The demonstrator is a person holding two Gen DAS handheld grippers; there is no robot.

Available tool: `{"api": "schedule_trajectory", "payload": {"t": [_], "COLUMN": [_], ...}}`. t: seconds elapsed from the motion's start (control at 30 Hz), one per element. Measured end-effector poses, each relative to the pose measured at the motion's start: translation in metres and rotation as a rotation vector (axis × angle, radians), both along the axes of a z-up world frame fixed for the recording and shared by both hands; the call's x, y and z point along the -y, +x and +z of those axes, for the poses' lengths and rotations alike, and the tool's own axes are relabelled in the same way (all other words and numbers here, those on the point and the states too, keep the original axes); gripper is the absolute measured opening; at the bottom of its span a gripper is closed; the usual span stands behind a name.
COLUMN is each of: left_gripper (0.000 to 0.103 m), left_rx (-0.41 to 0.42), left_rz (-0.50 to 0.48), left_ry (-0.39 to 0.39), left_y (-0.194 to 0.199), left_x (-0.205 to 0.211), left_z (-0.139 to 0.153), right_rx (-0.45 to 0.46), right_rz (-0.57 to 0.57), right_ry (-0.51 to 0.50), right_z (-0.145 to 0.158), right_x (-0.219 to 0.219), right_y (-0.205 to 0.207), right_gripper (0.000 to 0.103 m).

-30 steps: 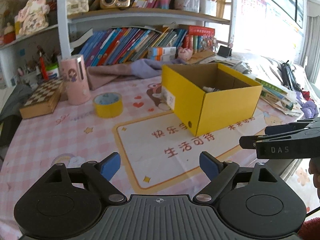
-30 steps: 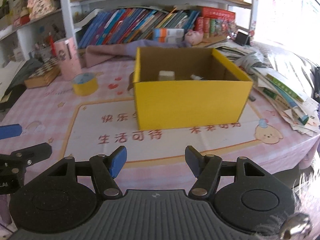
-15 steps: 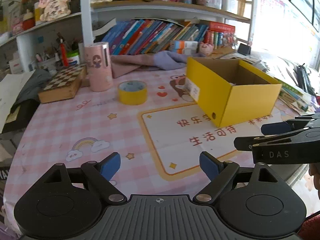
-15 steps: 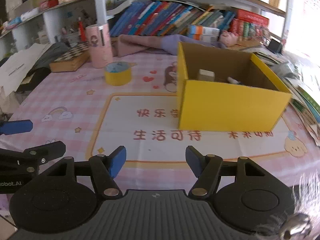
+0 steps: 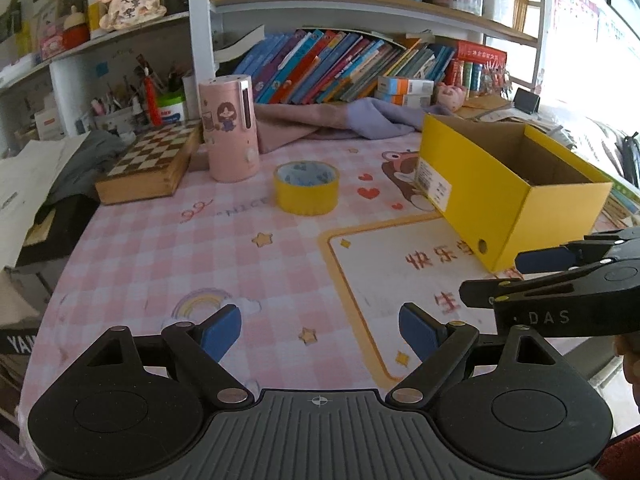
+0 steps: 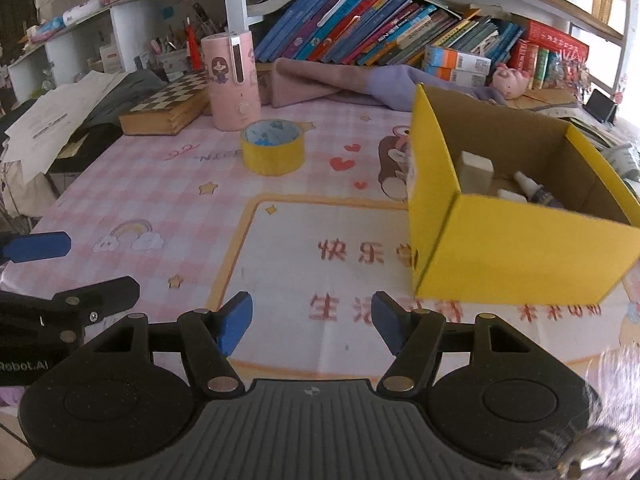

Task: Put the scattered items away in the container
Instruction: 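Close the left tool on the yellow tape roll while the right tool grasps the blue bag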

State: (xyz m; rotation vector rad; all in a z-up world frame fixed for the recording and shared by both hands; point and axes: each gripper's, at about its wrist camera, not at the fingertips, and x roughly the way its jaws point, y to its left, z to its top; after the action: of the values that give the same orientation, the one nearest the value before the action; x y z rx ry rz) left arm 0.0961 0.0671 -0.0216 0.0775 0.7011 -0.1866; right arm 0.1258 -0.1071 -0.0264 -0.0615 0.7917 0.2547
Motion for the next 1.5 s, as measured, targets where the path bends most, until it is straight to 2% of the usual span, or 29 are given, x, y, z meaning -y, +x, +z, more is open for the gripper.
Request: {"api": "schedule_trajectory", "payload": {"t": [0.4, 0.5, 0.8, 0.93, 1.0, 1.3, 1.43, 1.5], "left_gripper": [0.088, 0.088, 0.088, 0.089, 0.094, 0.096, 0.096, 0.096], "left_rx": [0.007, 0.005, -0.018, -0.017, -0.014, 0.01, -0.024, -0.034], "left_rz": [-0.002, -0.004, -0.005, -0.02, -0.022, -0.043, -0.04, -0.034], "left_ry": [0.028, 0.053, 0.05, 0.033, 0.021, 0.001, 0.036, 0.028], "left_y": [0.079, 0.098, 0.14, 0.16, 0.171, 0.218, 0.239, 0.246], "left_x": [-0.007, -0.008, -0.011, -0.007, -0.003, 0.019, 0.027, 0.029], "left_z": [-0.001, -0.006, -0.022, -0.031, -0.035, -0.057, -0.068, -0.071], "right_rx": [0.012, 0.006, 0.01, 0.039, 0.057, 0.097, 0.084, 0.077], "right_rz": [0.02, 0.014, 0.005, -0.006, -0.007, -0.023, -0.022, -0.019], "right_ry": [0.007, 0.008, 0.014, 0.022, 0.026, 0.026, 0.021, 0.017], "right_z": [-0.002, -0.005, -0.006, 0.001, 0.006, 0.019, 0.019, 0.019], "right_x": [-0.02, -0.024, -0.034, -0.035, -0.034, -0.027, -0.025, -0.025], "right_y": [0.082, 0.101, 0.152, 0.166, 0.169, 0.182, 0.186, 0.188], "right_gripper": [0.064, 0.064, 0.064, 0.064, 0.064, 0.064, 0.064, 0.064]}}
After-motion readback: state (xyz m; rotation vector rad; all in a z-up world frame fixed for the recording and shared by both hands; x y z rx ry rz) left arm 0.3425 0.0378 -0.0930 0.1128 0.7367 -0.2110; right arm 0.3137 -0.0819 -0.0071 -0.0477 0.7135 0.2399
